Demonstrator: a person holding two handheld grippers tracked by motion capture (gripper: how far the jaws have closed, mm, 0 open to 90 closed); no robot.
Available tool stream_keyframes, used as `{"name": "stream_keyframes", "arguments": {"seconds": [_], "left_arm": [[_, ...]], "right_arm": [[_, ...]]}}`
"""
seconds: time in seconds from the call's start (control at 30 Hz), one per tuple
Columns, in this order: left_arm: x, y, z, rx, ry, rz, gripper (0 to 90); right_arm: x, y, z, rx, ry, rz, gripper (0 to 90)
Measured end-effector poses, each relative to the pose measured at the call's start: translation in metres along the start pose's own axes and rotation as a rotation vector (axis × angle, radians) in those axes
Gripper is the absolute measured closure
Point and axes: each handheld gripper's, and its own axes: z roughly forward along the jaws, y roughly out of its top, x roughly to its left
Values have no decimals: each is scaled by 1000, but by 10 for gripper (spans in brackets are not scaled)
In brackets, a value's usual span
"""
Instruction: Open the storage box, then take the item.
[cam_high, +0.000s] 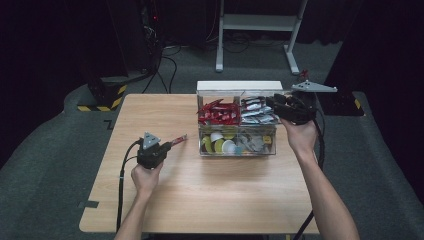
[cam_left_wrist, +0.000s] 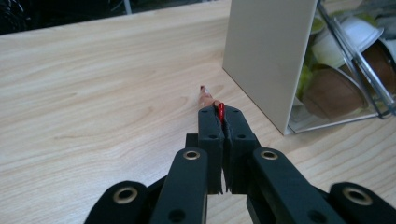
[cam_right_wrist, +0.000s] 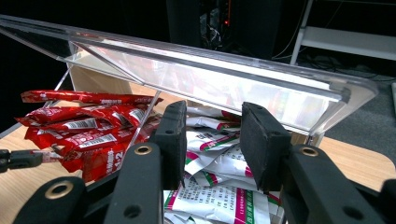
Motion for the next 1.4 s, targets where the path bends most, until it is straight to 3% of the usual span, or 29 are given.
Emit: {"name": "stream_keyframes", "arguments": {"seconds": [0.5,0.73,1.4], "left_arm": [[-3,-21,18,131,23,4,862],[-1,-32,24,167,33,-6,858],[4,-42,32,196,43,-33,855]], "right_arm": [[0,0,0,-2,3,9,614],[0,0,0,-1,0,4,613],[1,0,0,3,-1,4,608]]}}
